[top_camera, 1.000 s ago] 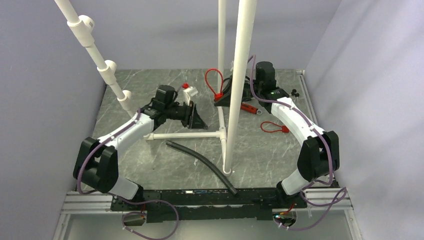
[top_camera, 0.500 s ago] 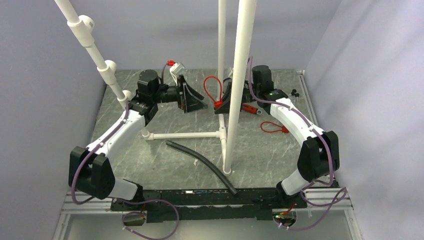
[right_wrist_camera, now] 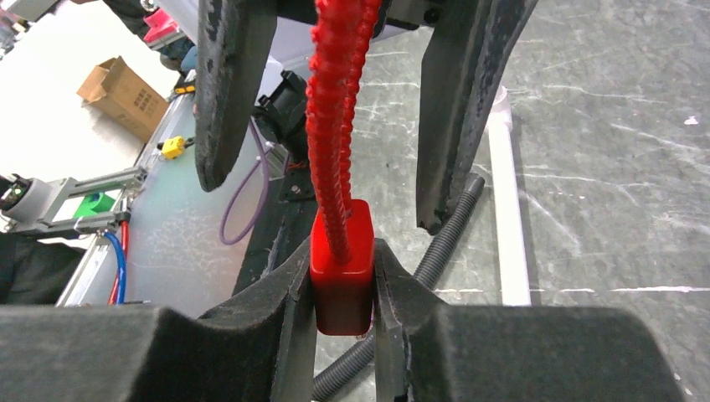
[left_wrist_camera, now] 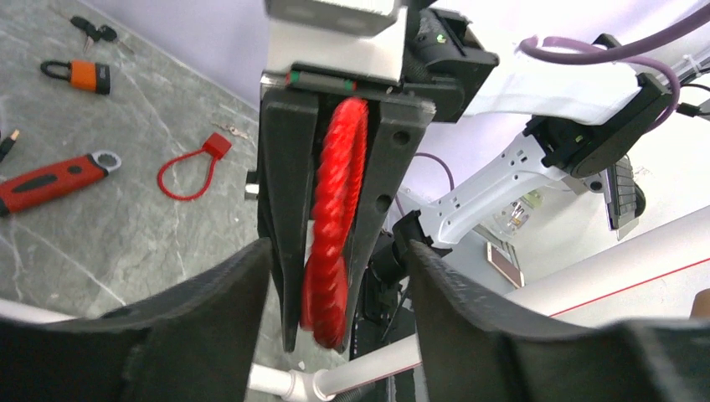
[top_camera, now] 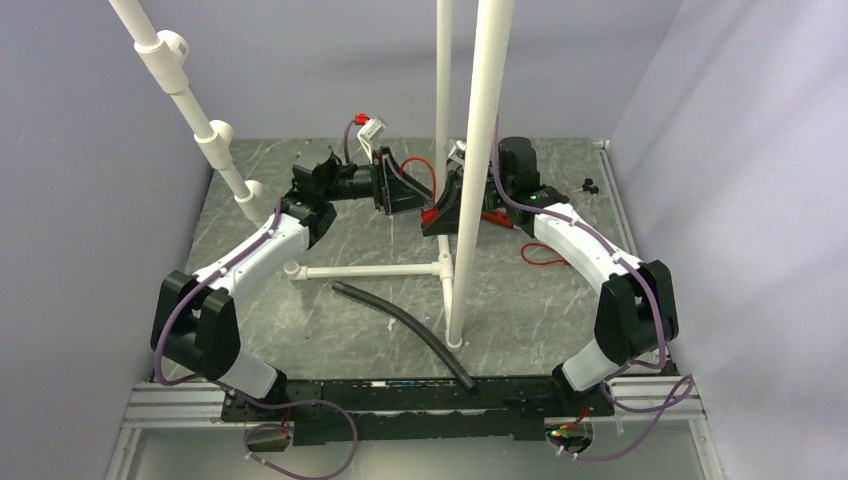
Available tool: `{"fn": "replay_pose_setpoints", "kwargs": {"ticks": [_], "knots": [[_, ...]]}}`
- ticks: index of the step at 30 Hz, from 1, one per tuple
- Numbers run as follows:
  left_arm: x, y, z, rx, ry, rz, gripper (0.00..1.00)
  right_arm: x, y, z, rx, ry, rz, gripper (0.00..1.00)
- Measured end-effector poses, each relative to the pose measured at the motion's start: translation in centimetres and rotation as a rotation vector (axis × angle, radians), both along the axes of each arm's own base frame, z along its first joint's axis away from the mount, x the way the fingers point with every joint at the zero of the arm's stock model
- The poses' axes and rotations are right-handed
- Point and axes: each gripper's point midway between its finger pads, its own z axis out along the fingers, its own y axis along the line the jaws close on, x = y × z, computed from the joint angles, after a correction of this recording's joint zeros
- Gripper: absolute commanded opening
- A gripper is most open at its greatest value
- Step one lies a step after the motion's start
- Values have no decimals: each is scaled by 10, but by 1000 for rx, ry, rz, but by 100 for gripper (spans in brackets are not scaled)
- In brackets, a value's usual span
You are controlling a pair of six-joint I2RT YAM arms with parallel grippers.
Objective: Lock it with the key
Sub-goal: Lock the lock.
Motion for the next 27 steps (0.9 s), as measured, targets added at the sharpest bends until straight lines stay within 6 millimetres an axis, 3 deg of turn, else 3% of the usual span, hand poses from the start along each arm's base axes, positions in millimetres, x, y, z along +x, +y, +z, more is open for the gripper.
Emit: {"fn": "replay_pose_setpoints", "kwargs": {"ticks": [5,7,9,12,14,20,27], "knots": [[-1,-3,7,-17,-16,-10,16,-1,1,2,4,35,-4,0],[-3,-5,8,-18,-19,-13,7,-1,2,3,9,42,-1,1],[-2,-5,7,-18,-24,-13,0,-2,2,5,13,49,6,17],[-2,-5,7,-15,-24,-14,0,-3,2,5,10,68,7,49],[-3,-5,7,-12,-19,-19,0,-4,2,6,8,82,5,60],[-4,-1,3,0,6,-30,0,1,-2,10,10,107,-14,60],[-2,2,4,-2,21,-28,0,3,-3,12,23,139,-28,51]]}}
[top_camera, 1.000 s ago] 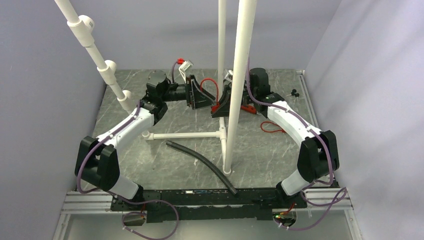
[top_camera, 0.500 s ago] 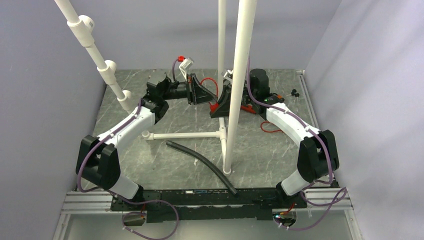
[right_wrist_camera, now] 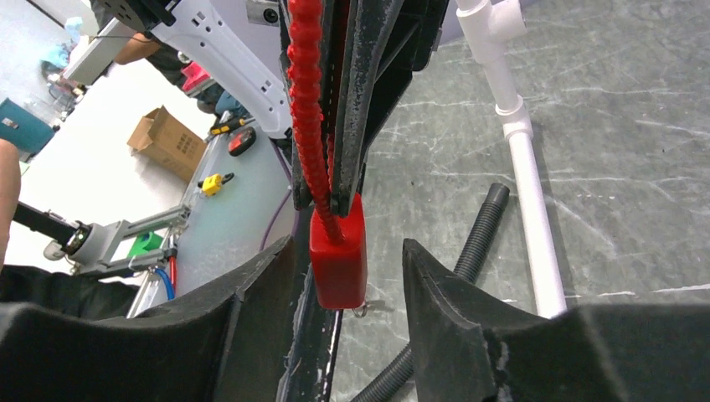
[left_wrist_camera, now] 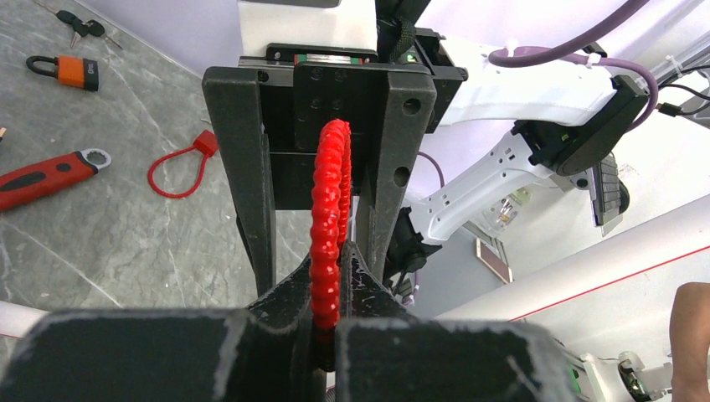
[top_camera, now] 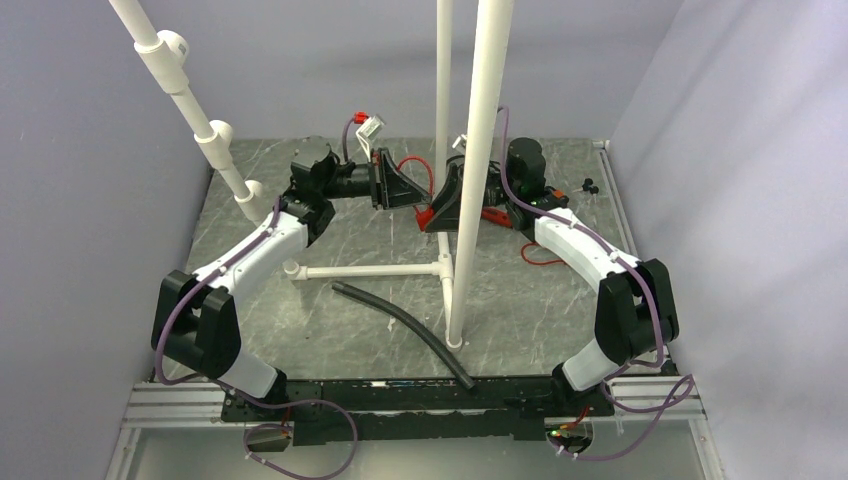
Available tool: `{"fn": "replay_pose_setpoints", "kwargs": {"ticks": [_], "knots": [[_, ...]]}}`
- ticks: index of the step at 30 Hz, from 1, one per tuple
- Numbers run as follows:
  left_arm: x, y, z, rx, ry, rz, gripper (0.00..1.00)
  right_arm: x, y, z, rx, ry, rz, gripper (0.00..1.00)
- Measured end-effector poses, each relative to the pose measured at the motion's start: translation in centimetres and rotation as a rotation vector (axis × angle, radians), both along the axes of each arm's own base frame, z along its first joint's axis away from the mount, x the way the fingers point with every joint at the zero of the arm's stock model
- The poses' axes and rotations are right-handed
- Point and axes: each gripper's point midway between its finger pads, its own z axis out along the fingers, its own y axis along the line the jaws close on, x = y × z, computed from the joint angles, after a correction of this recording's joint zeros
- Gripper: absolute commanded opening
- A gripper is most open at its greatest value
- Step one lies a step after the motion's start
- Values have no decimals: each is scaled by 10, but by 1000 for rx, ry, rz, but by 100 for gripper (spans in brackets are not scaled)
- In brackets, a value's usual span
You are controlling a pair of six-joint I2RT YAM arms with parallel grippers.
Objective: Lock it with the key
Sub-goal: Lock the lock.
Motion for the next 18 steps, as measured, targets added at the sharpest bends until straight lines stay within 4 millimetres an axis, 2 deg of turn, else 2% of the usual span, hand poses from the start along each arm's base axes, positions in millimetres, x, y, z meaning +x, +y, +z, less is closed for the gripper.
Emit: {"fn": "replay_pose_setpoints", "kwargs": {"ticks": [9,12,15,18], "knots": [[3,-2,-7,7,23,-3,0,1,2,8,19,10,-11,36],[4,-2,-8,9,31,-4,0,1,2,8,20,13,-14,37],[4,-2,-9,10,34,-4,0,1,2,8,20,13,-13,44],[5,-3,-11,12,40,-5,0,0,3,6,18,9,-9,43]]}}
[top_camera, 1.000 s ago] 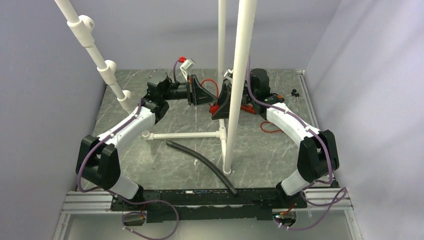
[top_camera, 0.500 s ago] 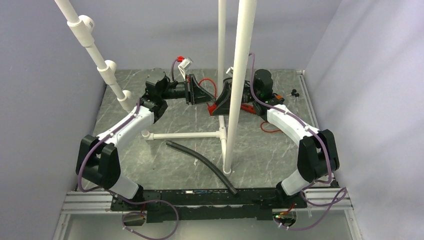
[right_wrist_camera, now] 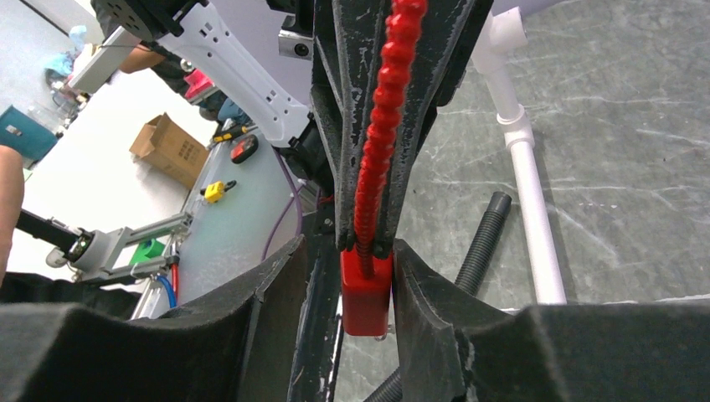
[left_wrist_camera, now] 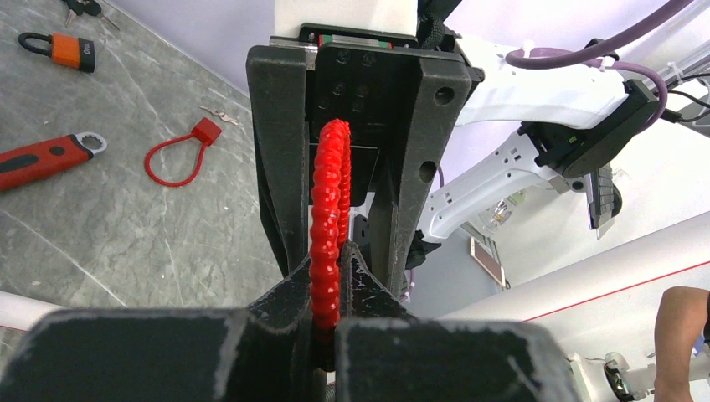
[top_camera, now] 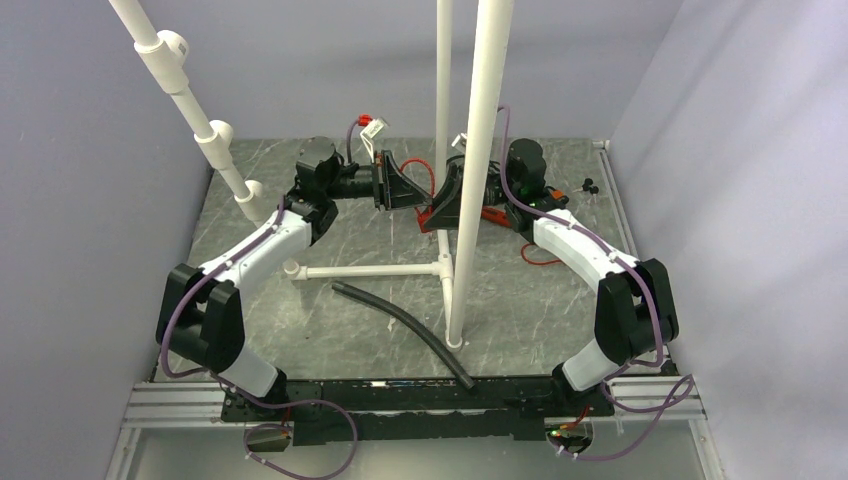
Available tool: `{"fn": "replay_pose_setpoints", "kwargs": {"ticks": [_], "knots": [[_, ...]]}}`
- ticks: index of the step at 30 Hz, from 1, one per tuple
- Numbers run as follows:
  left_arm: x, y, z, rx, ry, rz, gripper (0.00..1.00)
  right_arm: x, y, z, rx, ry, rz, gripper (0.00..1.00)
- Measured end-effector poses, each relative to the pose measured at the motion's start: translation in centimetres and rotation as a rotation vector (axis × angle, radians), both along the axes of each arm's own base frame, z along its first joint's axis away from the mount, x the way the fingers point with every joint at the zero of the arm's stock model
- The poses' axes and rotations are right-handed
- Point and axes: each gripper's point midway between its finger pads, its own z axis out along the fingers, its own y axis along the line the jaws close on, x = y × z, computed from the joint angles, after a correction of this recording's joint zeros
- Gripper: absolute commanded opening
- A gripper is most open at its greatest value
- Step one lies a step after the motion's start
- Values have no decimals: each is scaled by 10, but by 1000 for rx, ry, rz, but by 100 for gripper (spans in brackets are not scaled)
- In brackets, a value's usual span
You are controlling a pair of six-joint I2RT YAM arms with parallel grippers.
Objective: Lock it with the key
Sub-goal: Lock the lock.
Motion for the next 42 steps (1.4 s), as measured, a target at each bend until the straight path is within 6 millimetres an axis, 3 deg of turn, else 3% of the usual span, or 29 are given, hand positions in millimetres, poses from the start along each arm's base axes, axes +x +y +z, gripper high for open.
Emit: {"fn": "replay_pose_setpoints", "kwargs": {"ticks": [3,7,15,22,25,31,34,37,39,40,42], "knots": [[0,0,-2,2,7,-6,0,0,0,-2,-5,1,-1,42],[0,-1,-3,3,15,-10,0,-1,0,-6,-13,6,1,49],[1,-1,-2,3,14,-13,0,-2,-2,-18,-40,24,2,42],[0,-1,-2,2,13,-13,0,-1,-1,-14,-32,26,0,46],[0,-1,-2,3,14,-14,0,0,0,-9,-21,19,-2,41],[0,-1,-1,2,16,-16,0,2,1,-8,-15,16,-5,20],[1,-1,-3,5,19,-16,0,2,0,-11,-21,22,-4,19],[2,-2,-3,14,23,-20,0,2,1,-11,-25,21,-3,0],[2,-3,-3,16,20,-24,0,3,1,-10,-25,17,-8,0],[3,-3,-2,18,21,-26,4,4,1,-10,-25,17,-11,0],[2,-3,-3,20,20,-30,27,5,2,-9,-25,20,-16,0]]}}
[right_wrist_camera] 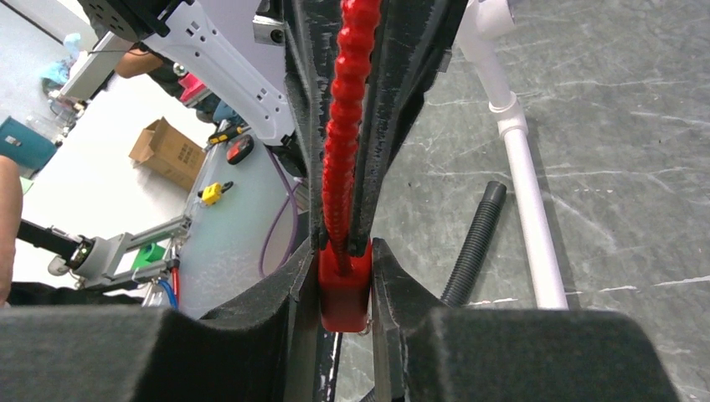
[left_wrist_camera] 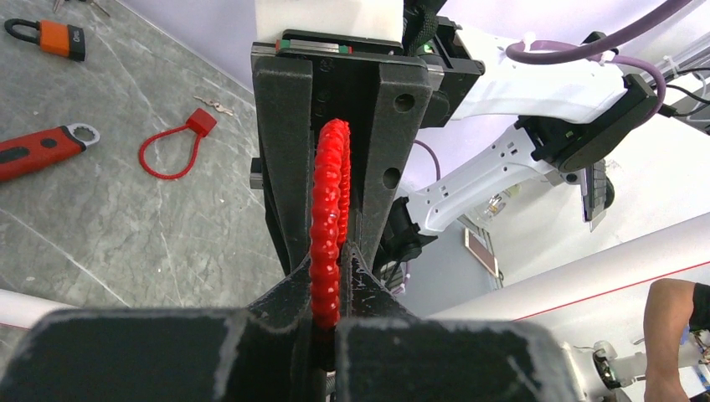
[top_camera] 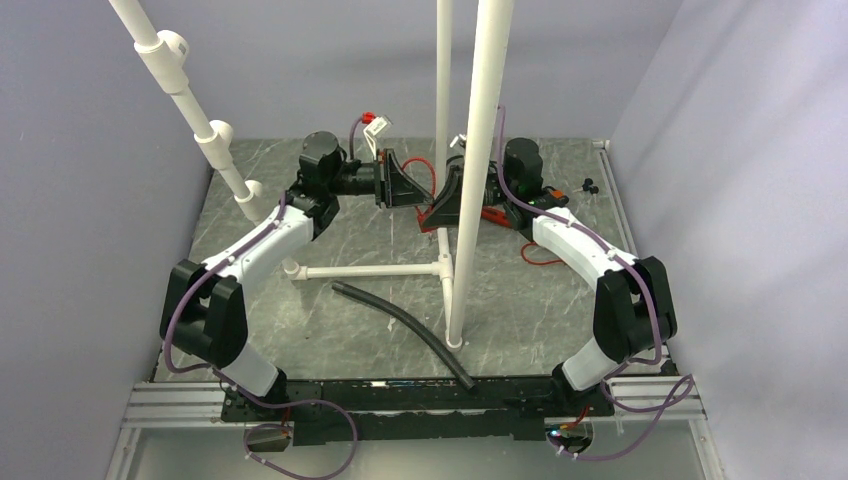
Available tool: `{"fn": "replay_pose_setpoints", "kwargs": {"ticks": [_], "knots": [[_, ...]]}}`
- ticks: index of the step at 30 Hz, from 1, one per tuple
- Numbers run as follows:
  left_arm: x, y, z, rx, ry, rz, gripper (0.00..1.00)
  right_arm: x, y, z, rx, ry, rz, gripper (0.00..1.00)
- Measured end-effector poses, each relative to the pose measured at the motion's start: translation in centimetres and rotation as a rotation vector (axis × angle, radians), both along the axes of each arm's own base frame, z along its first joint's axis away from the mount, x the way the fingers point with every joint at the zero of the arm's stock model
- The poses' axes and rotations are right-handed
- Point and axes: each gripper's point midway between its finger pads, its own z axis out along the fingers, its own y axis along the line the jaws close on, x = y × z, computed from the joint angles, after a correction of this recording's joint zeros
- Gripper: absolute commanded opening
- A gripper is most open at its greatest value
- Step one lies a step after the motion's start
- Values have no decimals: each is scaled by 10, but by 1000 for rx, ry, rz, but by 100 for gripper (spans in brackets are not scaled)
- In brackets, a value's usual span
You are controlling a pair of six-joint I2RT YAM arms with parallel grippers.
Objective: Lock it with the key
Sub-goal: Lock the lock.
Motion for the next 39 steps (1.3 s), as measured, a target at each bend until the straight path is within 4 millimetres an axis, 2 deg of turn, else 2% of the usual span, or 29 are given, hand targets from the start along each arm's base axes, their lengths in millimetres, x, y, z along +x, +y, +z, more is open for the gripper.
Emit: {"fn": "replay_pose_setpoints", "kwargs": {"ticks": [2,3,5,9,14,17,21,25,30,32,35,39], "knots": [[1,1,-1,2,-6,1,55,1,0,1,0,8,-5,0],[1,2,-2,7,-5,3,65,2,1,2,1,9,-14,0],[5,5,-5,17,-7,16,68,7,0,5,5,15,-40,0],[27,25,-5,44,-7,99,67,26,-5,17,36,16,-129,0],[68,69,15,71,-111,309,65,56,-14,31,87,74,-281,0],[71,77,26,83,-162,374,63,72,-15,37,115,119,-372,0],[63,65,29,85,-181,373,62,87,-14,42,145,181,-472,0],[49,44,15,93,-148,330,59,94,-9,41,157,225,-533,0],[33,26,0,98,-99,281,56,94,-2,40,158,250,-565,0],[30,22,-1,94,-90,273,52,92,-1,40,159,257,-569,0],[26,18,1,85,-88,261,39,88,0,41,164,268,-572,0],[25,16,1,80,-80,263,36,84,1,41,172,277,-566,0]]}}
